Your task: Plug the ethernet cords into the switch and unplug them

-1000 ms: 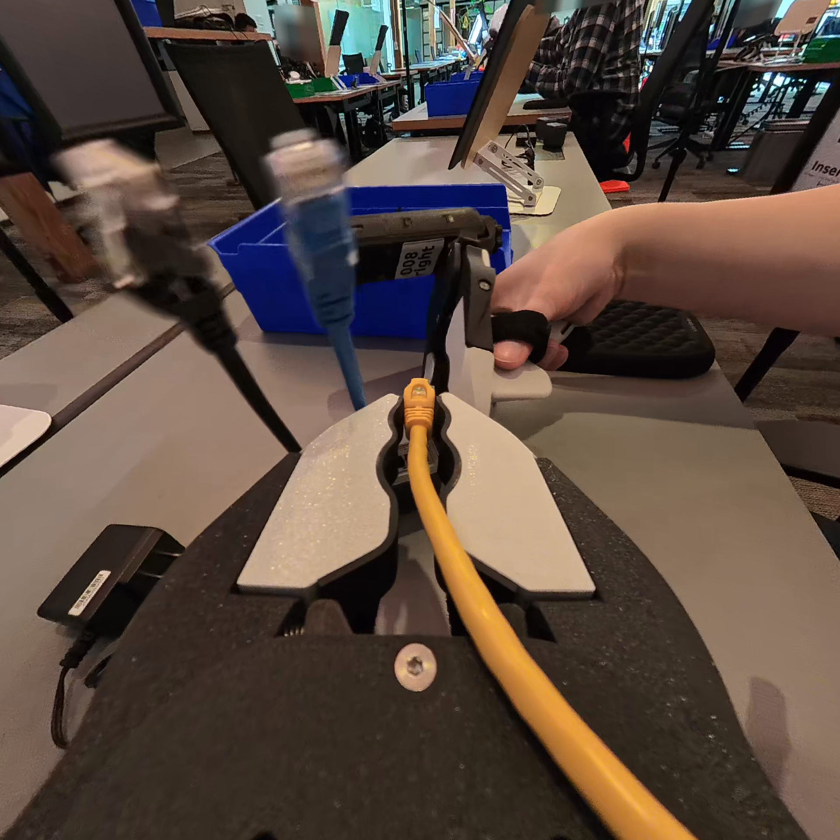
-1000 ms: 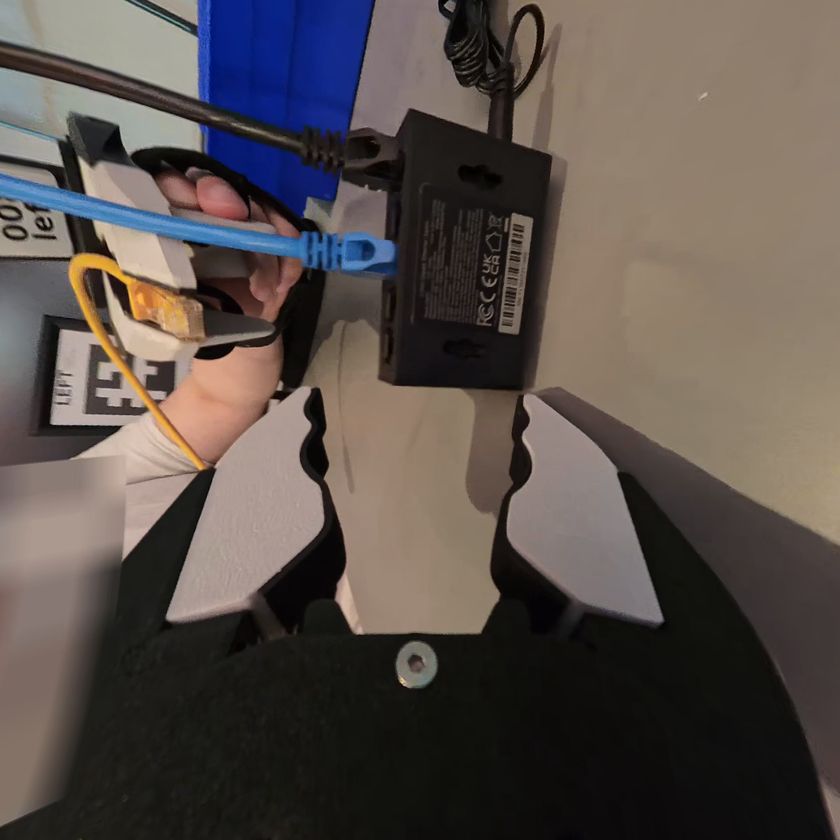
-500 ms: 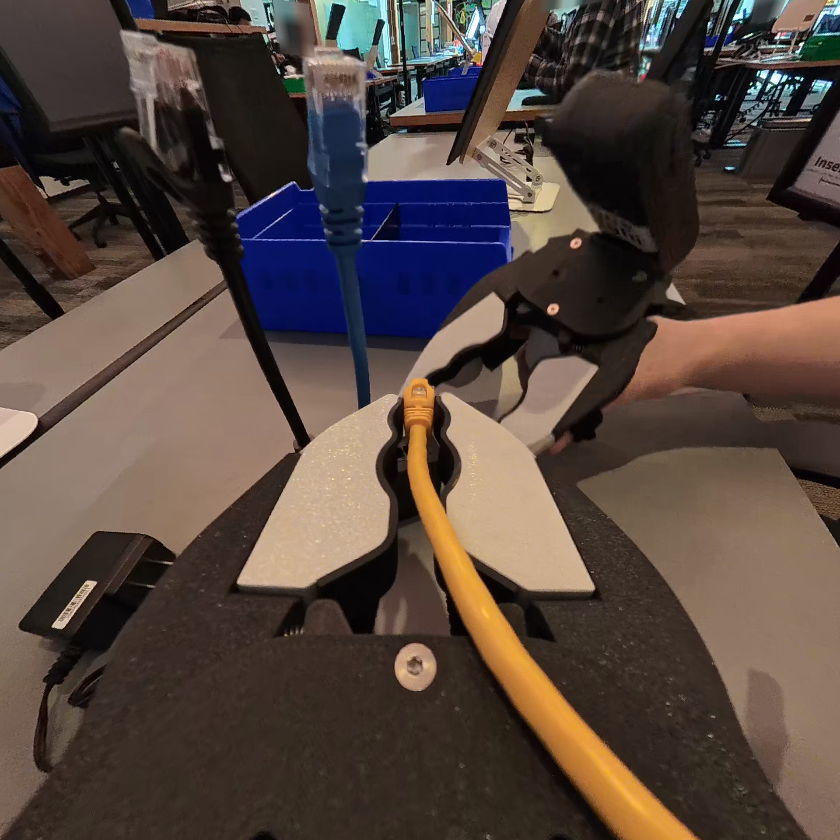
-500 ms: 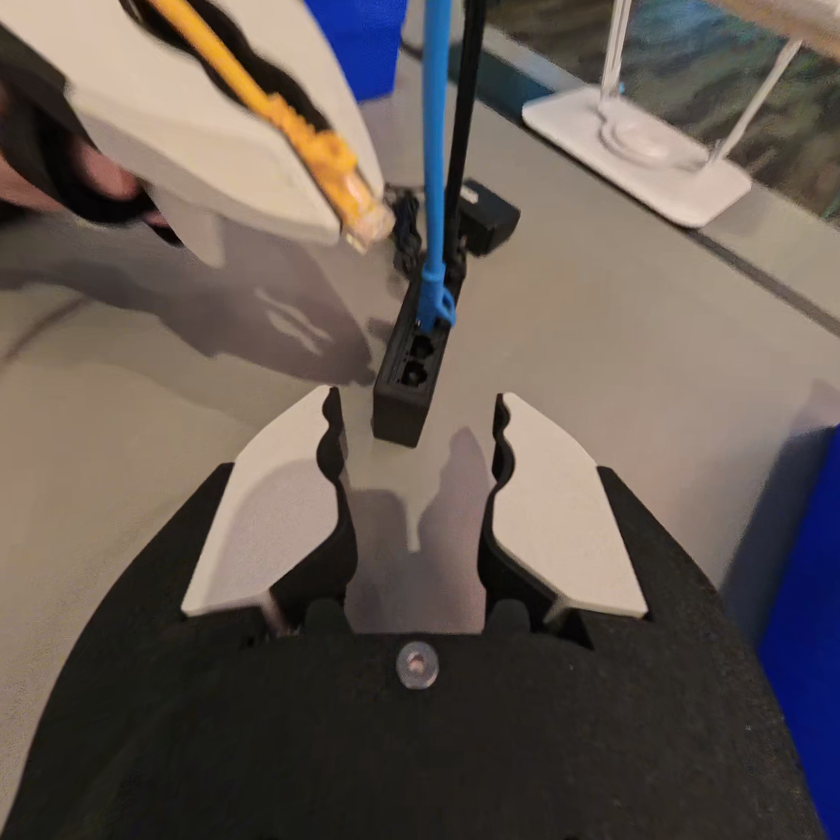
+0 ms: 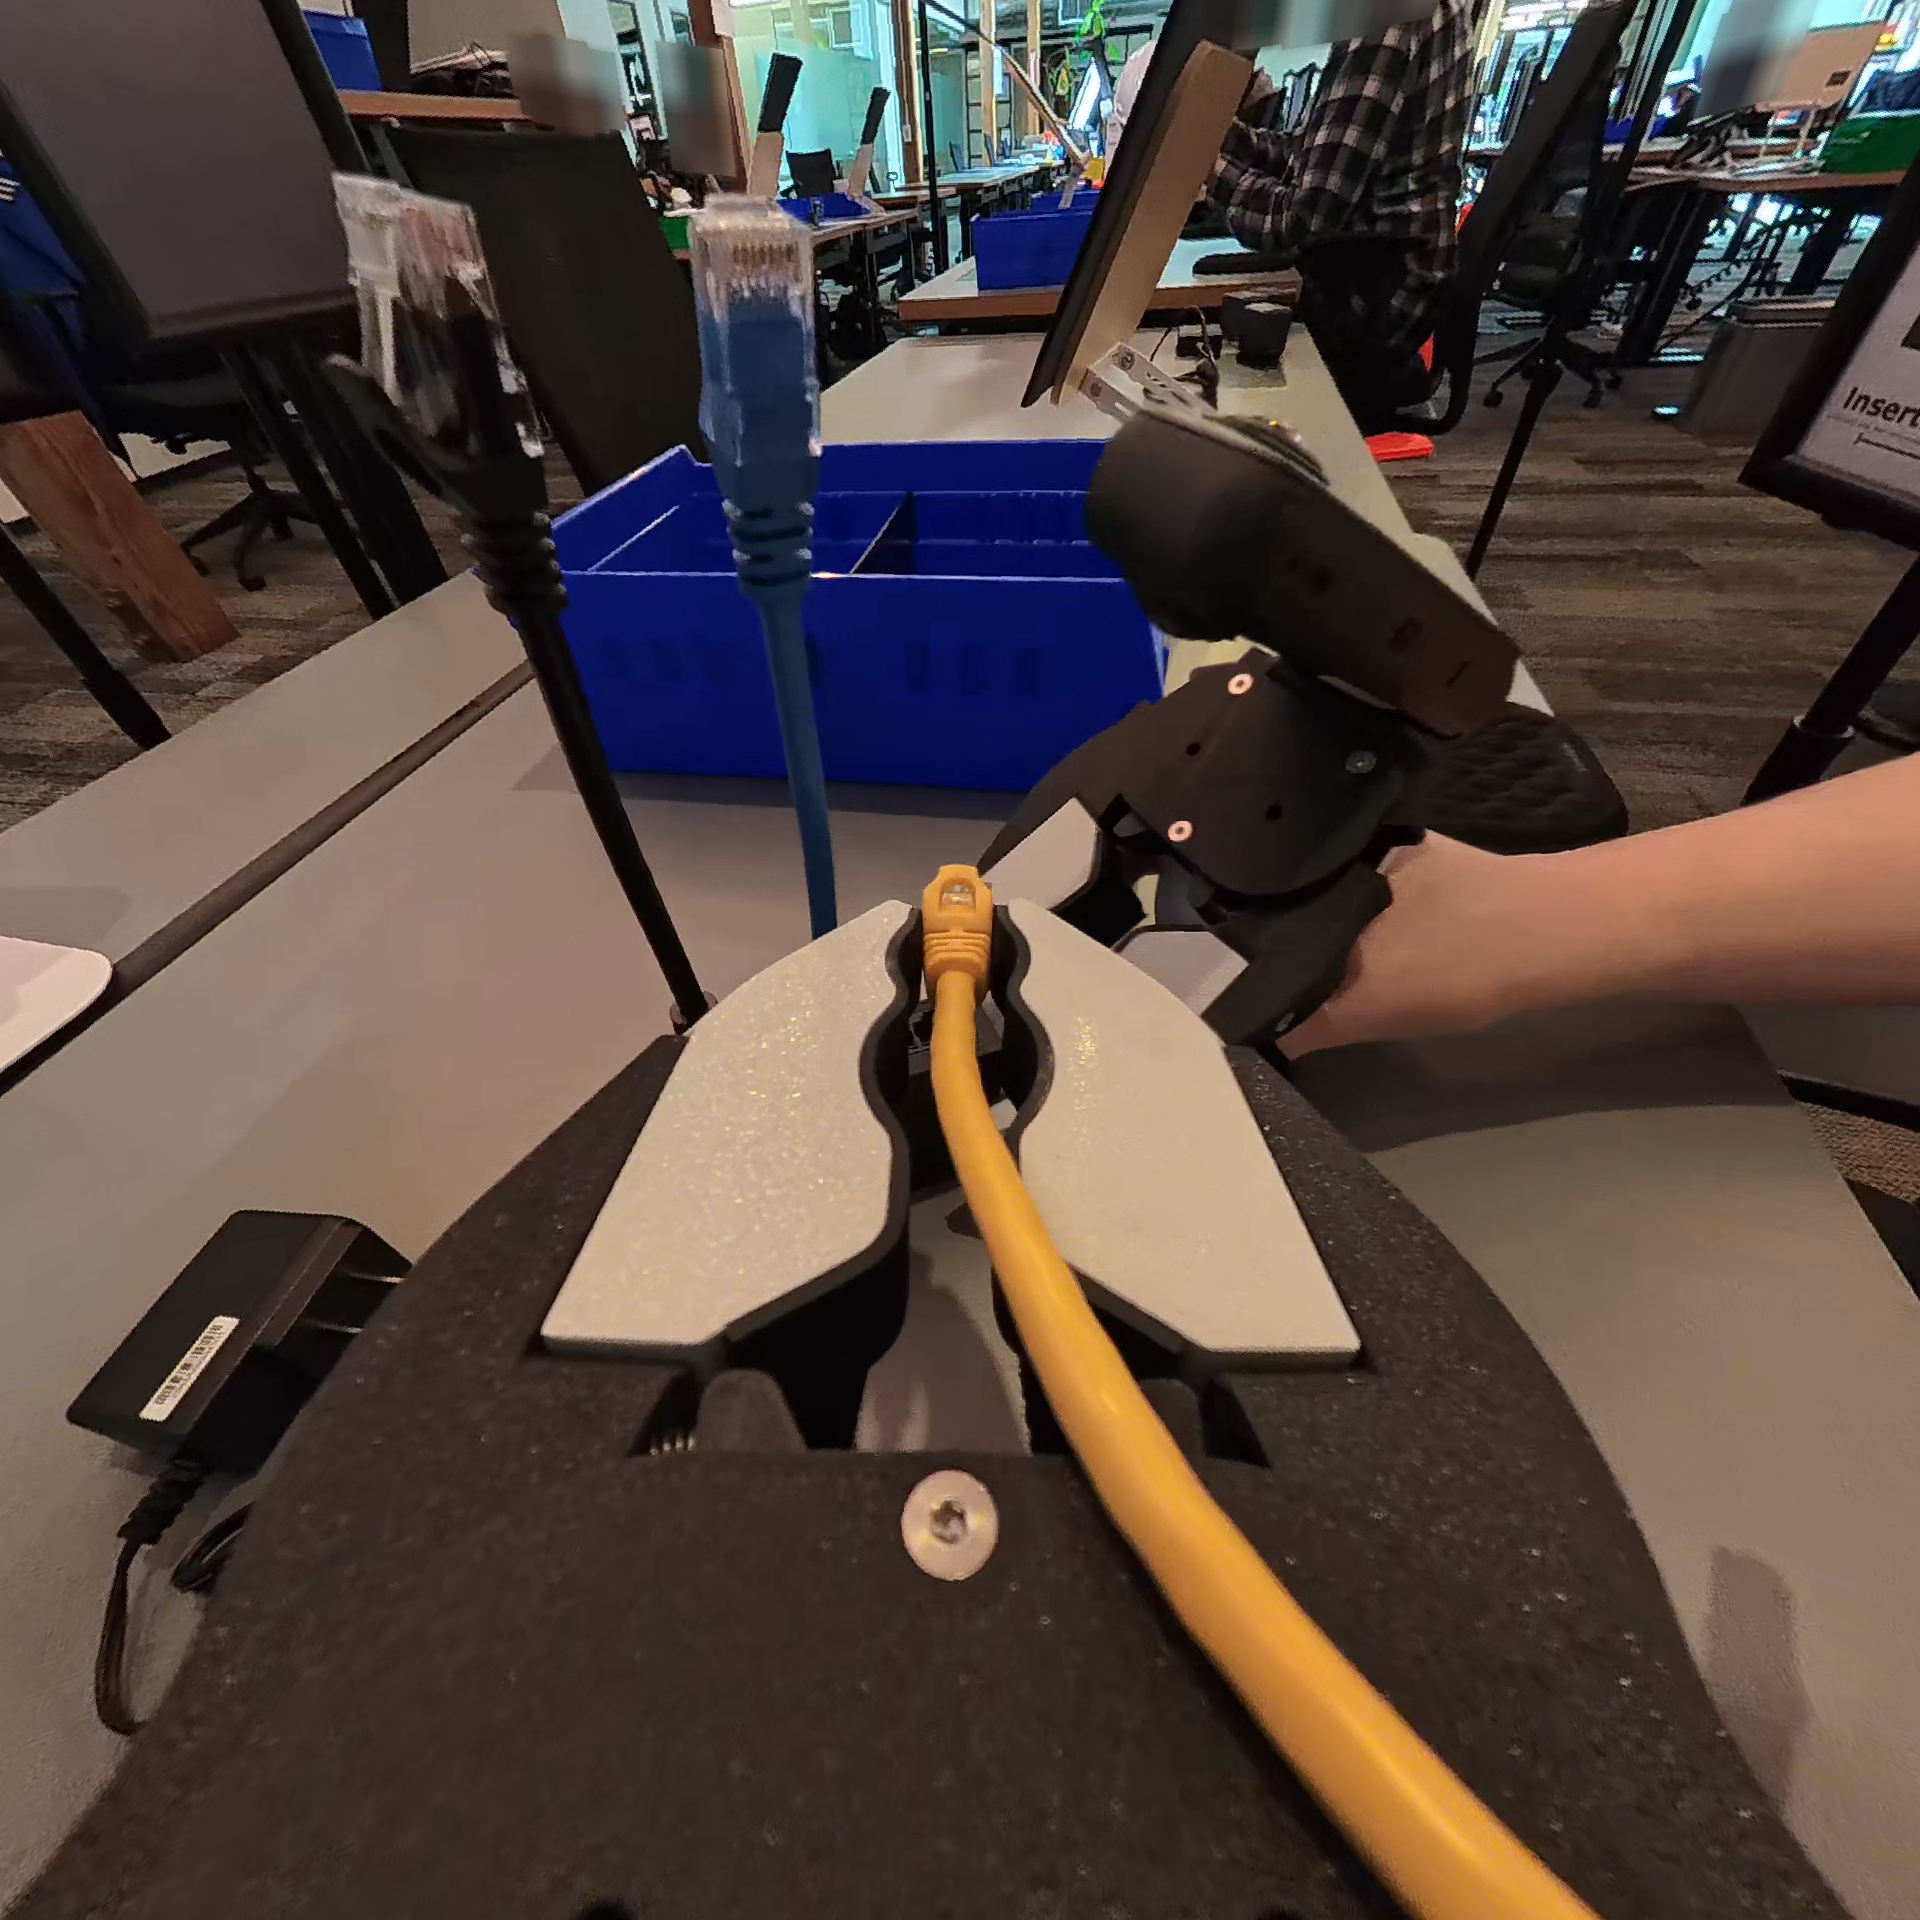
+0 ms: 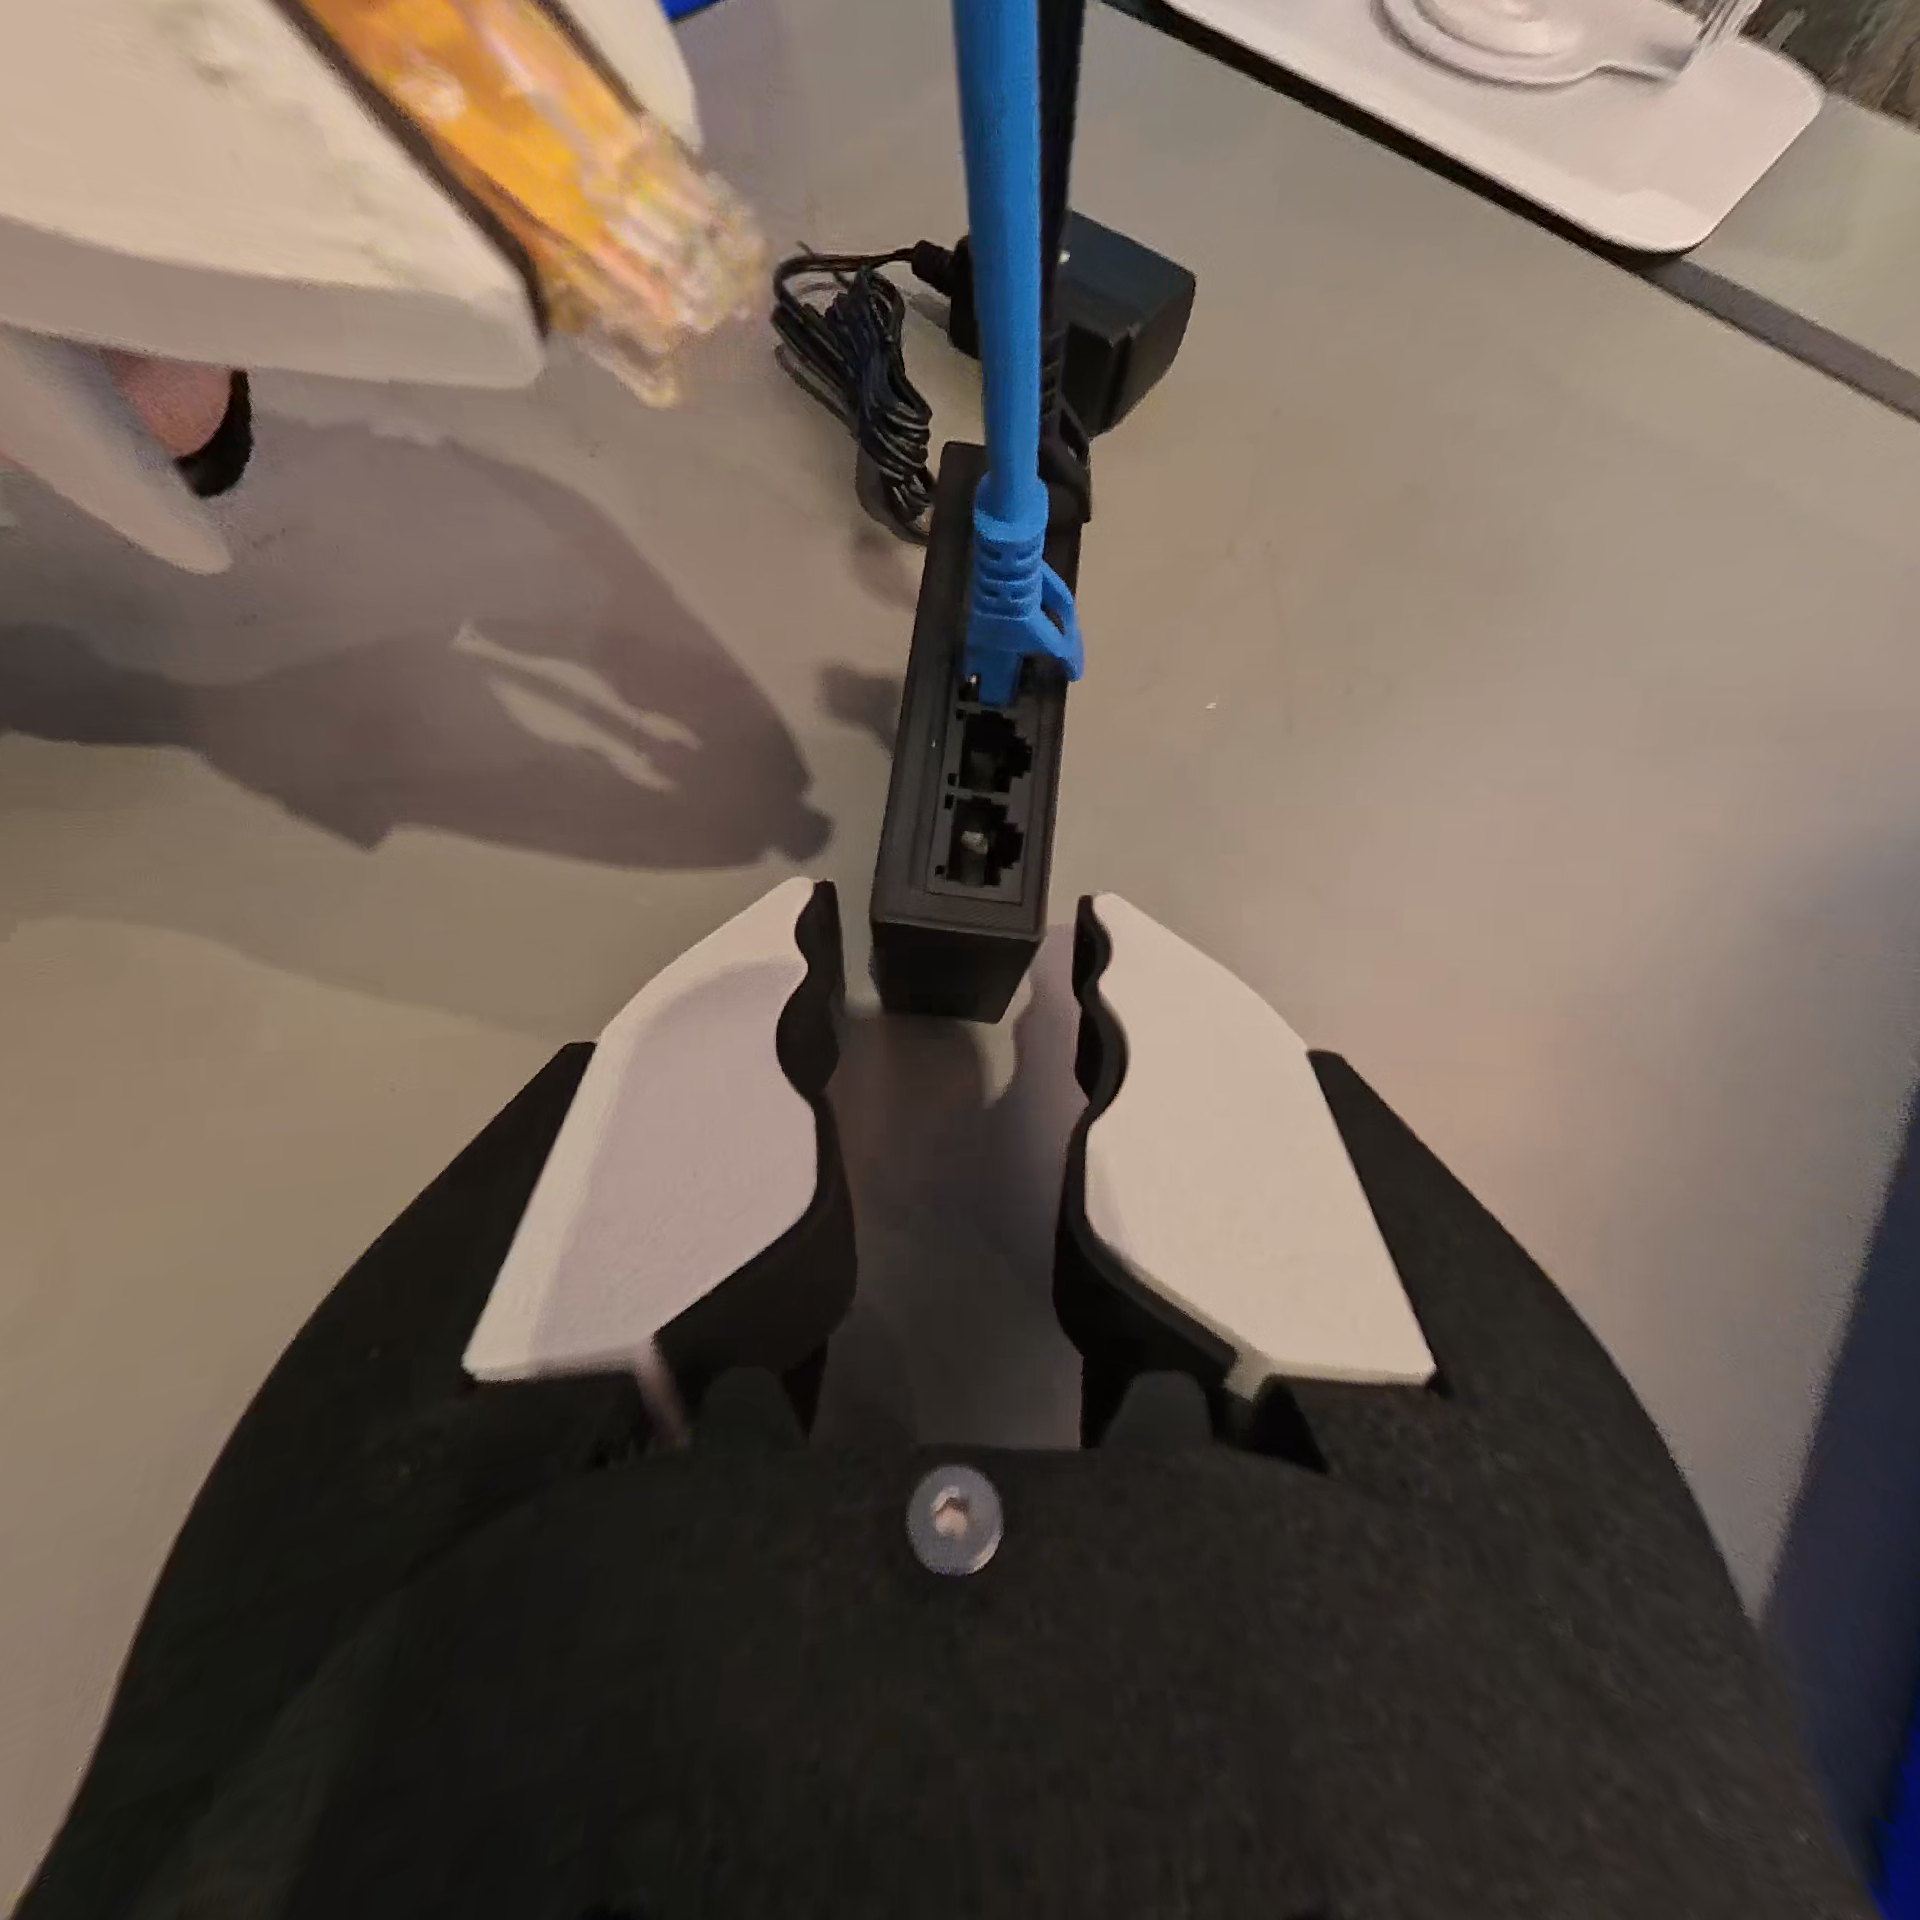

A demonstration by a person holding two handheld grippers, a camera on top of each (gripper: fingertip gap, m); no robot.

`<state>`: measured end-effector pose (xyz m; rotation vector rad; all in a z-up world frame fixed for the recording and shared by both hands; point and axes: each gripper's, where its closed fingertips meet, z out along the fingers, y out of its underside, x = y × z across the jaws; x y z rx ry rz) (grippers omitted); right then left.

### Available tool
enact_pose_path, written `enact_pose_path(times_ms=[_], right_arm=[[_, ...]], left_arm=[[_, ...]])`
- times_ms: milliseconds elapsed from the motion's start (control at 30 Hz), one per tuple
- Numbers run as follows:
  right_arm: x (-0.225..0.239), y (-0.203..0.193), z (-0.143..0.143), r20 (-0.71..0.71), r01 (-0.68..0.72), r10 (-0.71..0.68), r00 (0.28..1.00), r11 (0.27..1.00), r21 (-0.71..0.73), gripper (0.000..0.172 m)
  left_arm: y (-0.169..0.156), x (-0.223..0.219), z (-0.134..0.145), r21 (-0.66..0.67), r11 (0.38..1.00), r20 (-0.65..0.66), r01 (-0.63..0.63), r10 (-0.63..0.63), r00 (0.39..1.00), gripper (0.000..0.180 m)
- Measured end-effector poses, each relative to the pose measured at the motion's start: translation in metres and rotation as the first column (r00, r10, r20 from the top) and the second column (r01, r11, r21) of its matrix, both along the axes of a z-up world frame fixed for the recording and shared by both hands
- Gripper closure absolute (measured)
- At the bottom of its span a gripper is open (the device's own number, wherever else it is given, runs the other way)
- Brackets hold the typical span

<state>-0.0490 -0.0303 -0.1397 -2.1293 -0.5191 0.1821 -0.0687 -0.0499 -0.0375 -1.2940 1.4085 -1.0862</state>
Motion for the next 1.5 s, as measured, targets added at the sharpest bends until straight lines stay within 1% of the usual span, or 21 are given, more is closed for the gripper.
enact_pose_path(times_ms=[100, 233, 400, 500, 533, 567, 700, 833, 900, 967, 1067, 1233, 1500], right_arm=[[0.000, 0.004, 0.000, -0.032, 0.011, -0.012, 0.999, 1.000, -0.014, 0.131], [0.004, 0.007, -0.012, 0.028, 0.053, -0.050, 0.998, 0.995, -0.084, 0.120], [0.006, 0.008, -0.013, 0.023, 0.081, -0.080, 0.997, 0.992, -0.093, 0.124], [0.003, 0.009, -0.012, 0.025, 0.062, -0.060, 0.998, 0.994, -0.088, 0.135], [0.003, 0.010, -0.012, 0.030, 0.067, -0.065, 0.997, 0.994, -0.083, 0.136], [0.002, 0.011, -0.012, 0.028, 0.063, -0.061, 0.998, 0.994, -0.084, 0.142], [-0.001, 0.015, -0.010, 0.016, 0.048, -0.047, 0.999, 0.996, -0.075, 0.143], [-0.001, 0.016, 0.005, 0.039, 0.053, -0.055, 0.998, 0.997, 0.047, 0.144], [-0.002, 0.015, 0.009, 0.048, 0.048, -0.052, 0.998, 0.995, 0.083, 0.144], [-0.002, 0.015, 0.008, 0.062, 0.046, -0.050, 0.997, 0.996, 0.075, 0.145], [-0.003, 0.014, -0.001, 0.094, 0.045, -0.047, 0.994, 0.999, 0.021, 0.144], [-0.004, 0.013, -0.003, 0.128, 0.041, -0.044, 0.991, 0.999, 0.023, 0.144], [-0.004, 0.011, -0.002, 0.132, 0.042, -0.046, 0.990, 0.999, 0.027, 0.144]], left_arm=[[-0.001, -0.001, 0.002, 0.002, 1.000, 0.007, 0.001, -0.001, 1.000, 0.169], [-0.001, -0.003, 0.006, 0.003, 1.000, 0.020, 0.000, 0.000, 1.000, 0.169], [-0.001, -0.005, 0.009, 0.006, 1.000, 0.032, -0.001, 0.001, 1.000, 0.169], [0.000, -0.006, 0.010, 0.003, 1.000, 0.035, -0.005, 0.005, 0.999, 0.169], [0.001, -0.006, 0.011, 0.003, 1.000, 0.036, -0.006, 0.006, 0.999, 0.169], [0.001, -0.006, 0.011, 0.001, 1.000, 0.038, -0.006, 0.005, 0.999, 0.169], [0.000, -0.007, 0.013, -0.001, 1.000, 0.042, -0.005, 0.005, 0.999, 0.169], [-0.001, -0.008, 0.012, 0.005, 1.000, 0.038, -0.007, 0.006, 0.999, 0.169], [0.000, -0.008, 0.011, 0.005, 1.000, 0.033, -0.012, 0.012, 0.999, 0.169], [0.000, -0.008, 0.010, 0.000, 1.000, 0.033, -0.013, 0.013, 0.999, 0.169], [0.001, -0.007, 0.011, 0.007, 1.000, 0.036, -0.018, 0.017, 0.999, 0.169], [0.003, -0.004, 0.011, 0.005, 1.000, 0.042, -0.028, 0.028, 0.999, 0.169], [0.007, -0.001, 0.010, 0.012, 0.998, 0.040, -0.062, 0.061, 0.997, 0.169]])
